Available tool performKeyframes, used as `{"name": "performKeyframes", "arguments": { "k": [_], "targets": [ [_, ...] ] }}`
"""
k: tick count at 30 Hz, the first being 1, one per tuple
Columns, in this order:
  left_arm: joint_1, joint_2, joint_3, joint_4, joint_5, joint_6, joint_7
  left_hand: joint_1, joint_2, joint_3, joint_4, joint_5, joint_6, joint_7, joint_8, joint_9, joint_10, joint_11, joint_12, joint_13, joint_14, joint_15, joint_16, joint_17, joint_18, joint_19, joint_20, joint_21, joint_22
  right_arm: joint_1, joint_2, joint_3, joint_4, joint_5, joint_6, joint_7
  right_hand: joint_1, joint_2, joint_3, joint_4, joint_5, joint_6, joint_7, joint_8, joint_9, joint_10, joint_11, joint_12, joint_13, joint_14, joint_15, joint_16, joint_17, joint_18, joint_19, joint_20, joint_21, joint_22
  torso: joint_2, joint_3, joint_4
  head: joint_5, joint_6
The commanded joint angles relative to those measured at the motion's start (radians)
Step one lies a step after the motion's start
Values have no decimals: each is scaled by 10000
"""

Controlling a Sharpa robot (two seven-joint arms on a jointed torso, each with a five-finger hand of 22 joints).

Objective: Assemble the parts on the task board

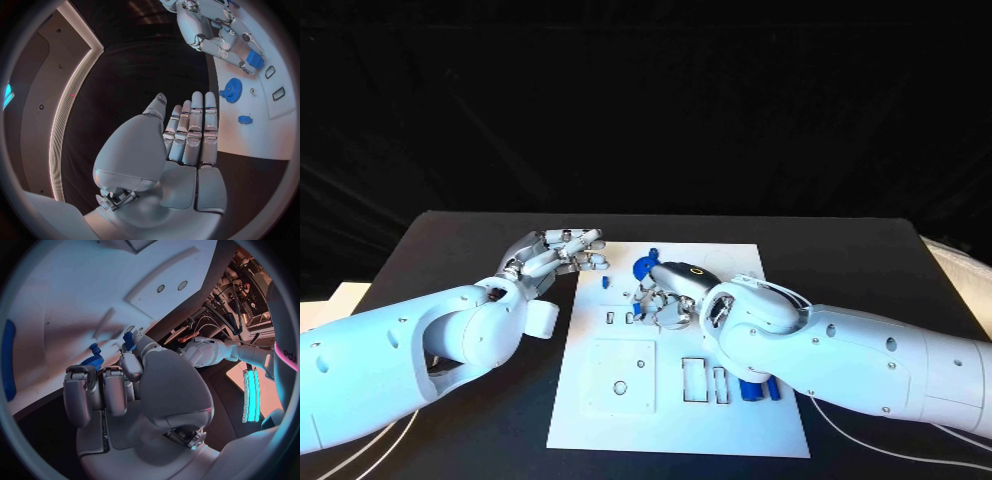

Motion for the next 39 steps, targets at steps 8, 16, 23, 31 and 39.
{"name": "performKeyframes", "arguments": {
  "k": [8, 16, 23, 31, 39],
  "targets": [
    [4, 59, 6, 44, 57, 115, 164, 41, 27, 1, -60, 0, 17, 26, -42, -5, 27, 59, -52, -14, -24, 19, -50, 16, 104, 76, -19, 52, 10, -111, 127, -25, -57, -839, 633, -413, -157, -88, 54, -10, 56, 231, -147, 34, 72, -54, -31, -76, -24, 685, -75, -50, 1037, -41, 46, -53, -45, 1268, 4, 9, 8, 59, -83],
    [3, 60, 6, 52, 58, 142, 146, 49, 30, 6, -71, 0, 19, 26, -43, -5, 31, 59, -55, -15, -32, 20, -61, 22, 102, 70, -20, 51, 10, -137, 104, -32, -53, -1121, 695, -524, -182, -125, 49, -18, 50, 220, -143, 27, 69, -56, -29, -77, -21, 684, -74, -57, 1031, -41, 47, -52, -46, 1269, 1, 11, 5, 93, -133],
    [3, 61, 5, 46, 58, 169, 140, 49, 30, 6, -71, 0, 19, 26, -43, -5, 31, 59, -55, -15, -32, 20, -61, 22, 102, 70, -20, 51, 10, -148, 68, -33, -48, -1338, 705, -645, -213, -149, 44, -15, 51, 216, -138, 22, 68, -61, -26, -86, -26, 683, -72, -62, 1024, -41, 45, -51, -48, 1266, -2, 10, 0, 103, -143],
    [2, 60, 5, 42, 58, 186, 129, 52, 33, 10, -77, 0, 20, 27, -45, -6, 32, 59, -58, -16, -33, 20, -66, 26, 102, 69, -20, 52, 10, -153, 28, -34, -41, -1420, 1016, -624, -527, -482, -98, 46, 522, 208, -121, -6, 56, -78, -12, -133, -45, 680, -59, -93, 993, -34, 27, -40, -69, 1236, 4, 11, 6, 86, -133],
    [2, 60, 5, 43, 58, 191, 122, 52, 33, 10, -77, 0, 20, 27, -45, -6, 32, 59, -58, -16, -33, 20, -66, 26, 102, 69, -20, 52, 10, -154, 22, -34, -14, -1433, 1327, -611, -668, -631, -193, 83, 590, 194, -107, -27, 47, -101, -1, -186, -76, 670, -52, -132, 944, -29, 14, -35, -83, 1214, -2, 4, -1, 76, -137]
  ]
}}
